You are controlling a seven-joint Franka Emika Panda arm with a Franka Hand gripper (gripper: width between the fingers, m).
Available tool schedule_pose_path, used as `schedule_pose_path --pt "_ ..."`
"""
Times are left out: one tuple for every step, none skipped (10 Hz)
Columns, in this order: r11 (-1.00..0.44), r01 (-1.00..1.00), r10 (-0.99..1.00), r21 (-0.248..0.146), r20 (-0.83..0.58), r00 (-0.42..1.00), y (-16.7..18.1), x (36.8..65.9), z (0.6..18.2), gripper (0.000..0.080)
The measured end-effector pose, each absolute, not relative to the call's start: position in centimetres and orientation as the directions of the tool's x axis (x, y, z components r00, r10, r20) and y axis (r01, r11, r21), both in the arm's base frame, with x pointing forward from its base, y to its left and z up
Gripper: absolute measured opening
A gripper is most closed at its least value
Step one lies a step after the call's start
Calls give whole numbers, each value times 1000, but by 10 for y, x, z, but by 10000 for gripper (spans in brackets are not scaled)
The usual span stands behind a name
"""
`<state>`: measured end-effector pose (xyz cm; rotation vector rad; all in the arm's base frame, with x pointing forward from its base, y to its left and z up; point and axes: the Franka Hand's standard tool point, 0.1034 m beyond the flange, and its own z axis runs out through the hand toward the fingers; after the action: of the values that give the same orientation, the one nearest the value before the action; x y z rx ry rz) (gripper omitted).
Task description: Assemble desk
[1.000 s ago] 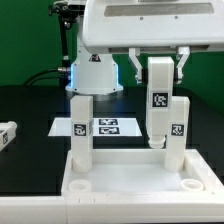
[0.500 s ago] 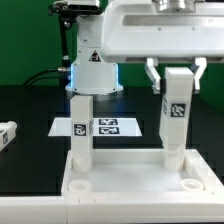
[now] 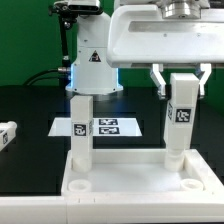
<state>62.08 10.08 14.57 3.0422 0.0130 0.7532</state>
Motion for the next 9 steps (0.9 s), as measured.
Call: schedule_pose_path --pt "-1000 17 22 14 468 883 107 625 143 287" --pt "-1000 22 28 17 472 881 110 630 142 287" --pt "-999 25 32 22 471 881 112 633 137 287" --pt "-999 26 34 24 470 882 113 632 133 287" --pt "-999 30 39 27 464 885 115 631 128 287" --pt "-999 32 42 30 461 887 116 631 123 287" --pt "-999 33 45 33 475 879 115 633 123 287" --pt "-999 35 47 35 484 874 115 634 123 287" --pt "-999 36 49 35 486 872 115 635 123 287"
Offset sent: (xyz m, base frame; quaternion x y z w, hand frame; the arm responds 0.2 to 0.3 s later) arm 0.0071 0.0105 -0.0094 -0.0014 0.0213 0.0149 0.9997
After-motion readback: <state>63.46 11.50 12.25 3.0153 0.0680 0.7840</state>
